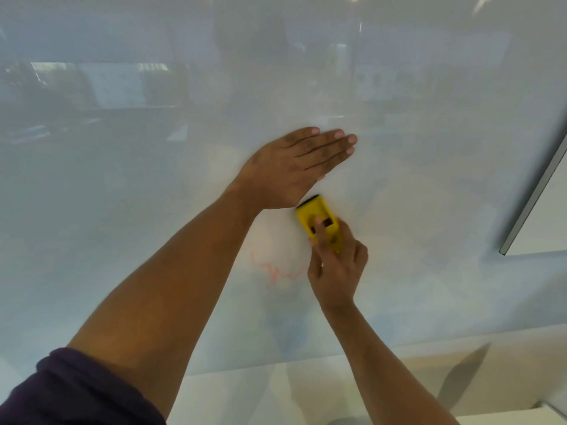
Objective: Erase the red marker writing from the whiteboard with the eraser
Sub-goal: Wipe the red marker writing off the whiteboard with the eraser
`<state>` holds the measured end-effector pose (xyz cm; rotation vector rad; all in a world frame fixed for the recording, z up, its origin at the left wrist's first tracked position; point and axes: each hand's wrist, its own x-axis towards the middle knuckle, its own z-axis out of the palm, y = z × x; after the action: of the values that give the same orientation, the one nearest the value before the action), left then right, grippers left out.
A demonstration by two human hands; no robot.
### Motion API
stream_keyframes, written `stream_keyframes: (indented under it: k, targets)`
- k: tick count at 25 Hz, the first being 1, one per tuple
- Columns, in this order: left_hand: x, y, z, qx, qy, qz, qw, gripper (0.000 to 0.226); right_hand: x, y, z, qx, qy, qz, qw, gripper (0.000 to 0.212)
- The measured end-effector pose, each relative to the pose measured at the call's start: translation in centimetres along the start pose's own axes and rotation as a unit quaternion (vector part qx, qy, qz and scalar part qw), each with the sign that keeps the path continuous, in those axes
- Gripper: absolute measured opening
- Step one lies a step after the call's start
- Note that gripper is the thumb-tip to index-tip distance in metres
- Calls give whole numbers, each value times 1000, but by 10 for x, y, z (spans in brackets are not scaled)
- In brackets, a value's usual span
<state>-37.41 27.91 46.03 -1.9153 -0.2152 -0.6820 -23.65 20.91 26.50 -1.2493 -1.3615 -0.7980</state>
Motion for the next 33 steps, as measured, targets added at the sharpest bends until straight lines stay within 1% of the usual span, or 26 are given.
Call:
stream_keyframes:
  k: [1,2,3,4,5,6,8,9,10,12,13,16,17,19,20,22,23,24,25,26,27,28,30,31,32,33]
  targets:
    - [-1,-2,-2,1,2,0,1000,53,1,-10,2,16,13,50,999,49]
    - [-3,-4,-6,1,-5,4,1000,53,-7,-24,6,3,8,19,1000,47]
    - [-4,-7,-9,0,-16,10,1000,53,-23,-35,12,-27,-16,-95,995,49]
    - [-8,-11,-12,-3,-27,12,1000,53,-36,-41,15,-55,-45,-214,974,54]
    - [-14,-17,-14,-5,-32,5,999,53,-39,-40,17,-63,-61,-264,961,60]
    - [-22,-23,-16,0,-31,-15,999,54,-35,-40,19,-56,-54,-244,967,63]
    - [-38,-32,-21,18,-20,-63,998,54,-18,-51,25,-3,-16,-105,994,65]
    - [-44,-34,-23,21,-18,-76,997,54,-14,-62,28,9,-10,-75,997,65]
    - [-49,-36,-25,20,-19,-82,996,55,-17,-71,31,-7,-19,-121,992,66]
    - [-58,-38,-26,19,-18,-89,996,56,-19,-71,33,-50,-37,-282,958,65]
    - [-65,-39,-27,23,-17,-99,995,56,-14,-66,35,-51,-33,-295,954,65]
    - [-92,-41,-31,43,-12,-150,988,58,-1,-66,36,-10,-10,-171,985,63]
    - [-99,-40,-34,48,-12,-162,985,58,-6,-72,36,-14,-17,-200,980,63]
    - [-108,-37,-35,49,-7,-183,982,58,-10,-72,36,-42,-51,-354,933,66]
    - [-113,-36,-35,50,0,-207,977,58,-4,-69,36,-46,-46,-367,928,67]
    - [-118,-35,-36,60,17,-297,953,59,13,-68,38,-22,-2,-262,965,69]
    - [-120,-35,-36,62,28,-342,937,60,18,-72,39,-7,4,-218,976,68]
    - [-122,-33,-36,62,35,-371,926,59,18,-76,38,-1,-5,-225,974,67]
    - [-124,-32,-36,60,38,-383,921,59,15,-76,36,-9,-21,-291,956,65]
    - [-127,-30,-36,60,38,-382,921,59,15,-73,34,-20,-40,-379,924,62]
    - [-130,-30,-36,60,32,-376,924,59,21,-66,31,-30,-49,-427,902,62]
    - [-135,-31,-36,58,26,-371,927,59,30,-61,30,-35,-38,-418,907,63]
    - [-148,-30,-37,60,17,-362,930,60,44,-61,29,-29,6,-291,956,68]
    - [-154,-29,-37,64,16,-357,932,60,45,-65,30,-26,14,-255,966,70]
    - [-158,-28,-37,68,14,-349,934,60,39,-67,31,-27,2,-278,960,69]
    - [-162,-26,-36,72,13,-343,937,60,32,-66,31,-35,-20,-352,935,64]
